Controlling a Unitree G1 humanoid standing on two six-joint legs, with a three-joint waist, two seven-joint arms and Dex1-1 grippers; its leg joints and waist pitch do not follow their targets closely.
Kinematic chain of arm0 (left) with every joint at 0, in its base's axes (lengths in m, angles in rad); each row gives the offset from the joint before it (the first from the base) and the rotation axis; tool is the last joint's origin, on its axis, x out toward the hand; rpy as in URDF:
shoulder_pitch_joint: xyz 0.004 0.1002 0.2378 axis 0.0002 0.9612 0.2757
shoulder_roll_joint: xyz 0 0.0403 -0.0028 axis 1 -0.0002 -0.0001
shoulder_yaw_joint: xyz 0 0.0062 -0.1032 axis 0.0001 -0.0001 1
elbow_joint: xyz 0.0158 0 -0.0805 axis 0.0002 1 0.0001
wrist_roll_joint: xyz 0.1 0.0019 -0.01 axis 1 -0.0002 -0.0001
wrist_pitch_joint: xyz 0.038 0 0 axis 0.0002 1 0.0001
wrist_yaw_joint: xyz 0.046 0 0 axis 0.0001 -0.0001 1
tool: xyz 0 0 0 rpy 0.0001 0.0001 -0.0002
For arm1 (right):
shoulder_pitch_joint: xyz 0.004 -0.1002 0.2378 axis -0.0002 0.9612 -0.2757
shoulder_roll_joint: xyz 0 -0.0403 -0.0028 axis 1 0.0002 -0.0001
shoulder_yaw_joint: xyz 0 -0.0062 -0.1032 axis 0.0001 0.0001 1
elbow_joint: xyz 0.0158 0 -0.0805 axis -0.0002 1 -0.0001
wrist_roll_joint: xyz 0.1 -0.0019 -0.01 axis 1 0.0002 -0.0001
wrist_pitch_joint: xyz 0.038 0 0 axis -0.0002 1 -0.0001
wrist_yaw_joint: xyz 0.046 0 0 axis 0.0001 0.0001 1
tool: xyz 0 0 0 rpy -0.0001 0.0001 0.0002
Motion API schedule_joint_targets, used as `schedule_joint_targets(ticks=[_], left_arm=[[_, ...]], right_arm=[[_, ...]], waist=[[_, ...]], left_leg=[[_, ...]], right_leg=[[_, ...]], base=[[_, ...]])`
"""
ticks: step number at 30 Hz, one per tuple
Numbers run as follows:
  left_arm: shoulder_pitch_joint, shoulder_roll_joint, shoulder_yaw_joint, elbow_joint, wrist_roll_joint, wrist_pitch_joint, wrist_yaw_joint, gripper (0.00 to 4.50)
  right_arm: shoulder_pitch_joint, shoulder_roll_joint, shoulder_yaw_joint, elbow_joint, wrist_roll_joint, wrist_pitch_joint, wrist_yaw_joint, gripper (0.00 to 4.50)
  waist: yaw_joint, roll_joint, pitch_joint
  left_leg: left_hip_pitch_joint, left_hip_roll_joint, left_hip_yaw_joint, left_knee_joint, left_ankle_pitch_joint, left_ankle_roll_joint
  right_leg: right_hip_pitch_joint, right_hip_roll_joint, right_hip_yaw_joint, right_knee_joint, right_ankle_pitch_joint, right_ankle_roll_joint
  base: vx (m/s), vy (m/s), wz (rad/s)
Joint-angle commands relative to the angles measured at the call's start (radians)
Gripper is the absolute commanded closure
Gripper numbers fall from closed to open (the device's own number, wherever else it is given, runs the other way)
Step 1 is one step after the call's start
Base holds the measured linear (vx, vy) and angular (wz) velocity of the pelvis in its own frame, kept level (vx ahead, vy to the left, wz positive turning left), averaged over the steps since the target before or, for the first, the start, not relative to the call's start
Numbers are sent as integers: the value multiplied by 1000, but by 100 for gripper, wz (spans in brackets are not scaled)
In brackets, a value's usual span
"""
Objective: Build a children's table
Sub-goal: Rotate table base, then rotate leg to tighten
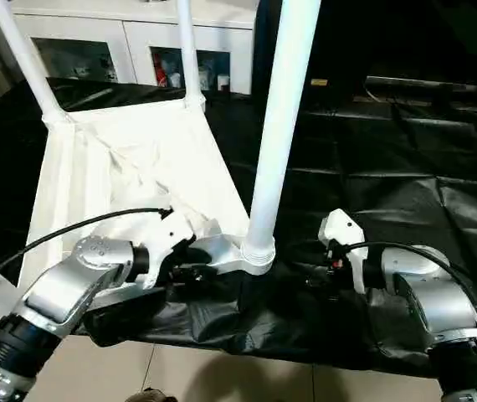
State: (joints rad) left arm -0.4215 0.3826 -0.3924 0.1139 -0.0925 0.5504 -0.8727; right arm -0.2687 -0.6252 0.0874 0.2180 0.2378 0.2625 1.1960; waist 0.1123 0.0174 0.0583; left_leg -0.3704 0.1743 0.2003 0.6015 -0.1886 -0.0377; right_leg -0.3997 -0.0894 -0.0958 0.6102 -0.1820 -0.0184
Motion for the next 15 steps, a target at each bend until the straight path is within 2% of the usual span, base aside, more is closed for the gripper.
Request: schedule_joint_targets(ticks=[1, 3, 12, 13, 15], left_arm=[[7, 10, -13, 12, 13, -10, -12, 329], [10, 9, -16, 19, 18, -17, -9, 330], [16, 4, -20, 39, 26, -44, -8, 422], [16, 4, -19, 40, 26, -47, -8, 422], [18, 0, -6, 63, 15, -105, -25, 440]], right_arm=[[-10, -8, 5, -19, 8, 8, 2, 78], [-13, -4, 9, -22, 6, 13, 0, 78], [-9, 0, 22, -42, 7, 22, 7, 78], [-9, 1, 22, -43, 8, 22, 6, 78], [-19, 44, 5, -23, 20, 22, -39, 52]], waist=[[3, -14, -64], [3, -13, -65], [2, -14, -62], [1, -17, -62], [-2, -19, -62]], left_leg=[[9, 61, -36, -71, -204, 70], [10, 61, -35, -70, -205, 67], [14, 60, -35, -71, -227, 59], [14, 60, -35, -71, -228, 59], [10, 59, -36, -71, -221, 59]], right_leg=[[48, -74, 56, -91, -327, -167], [48, -74, 56, -92, -328, -168], [45, -75, 56, -100, -391, -146], [44, -75, 56, -101, -395, -144], [45, -75, 56, -100, -402, -136]], base=[[0, 0, 0], [0, 0, 0], [0, 0, 0], [0, 0, 0], [0, 0, 0]])
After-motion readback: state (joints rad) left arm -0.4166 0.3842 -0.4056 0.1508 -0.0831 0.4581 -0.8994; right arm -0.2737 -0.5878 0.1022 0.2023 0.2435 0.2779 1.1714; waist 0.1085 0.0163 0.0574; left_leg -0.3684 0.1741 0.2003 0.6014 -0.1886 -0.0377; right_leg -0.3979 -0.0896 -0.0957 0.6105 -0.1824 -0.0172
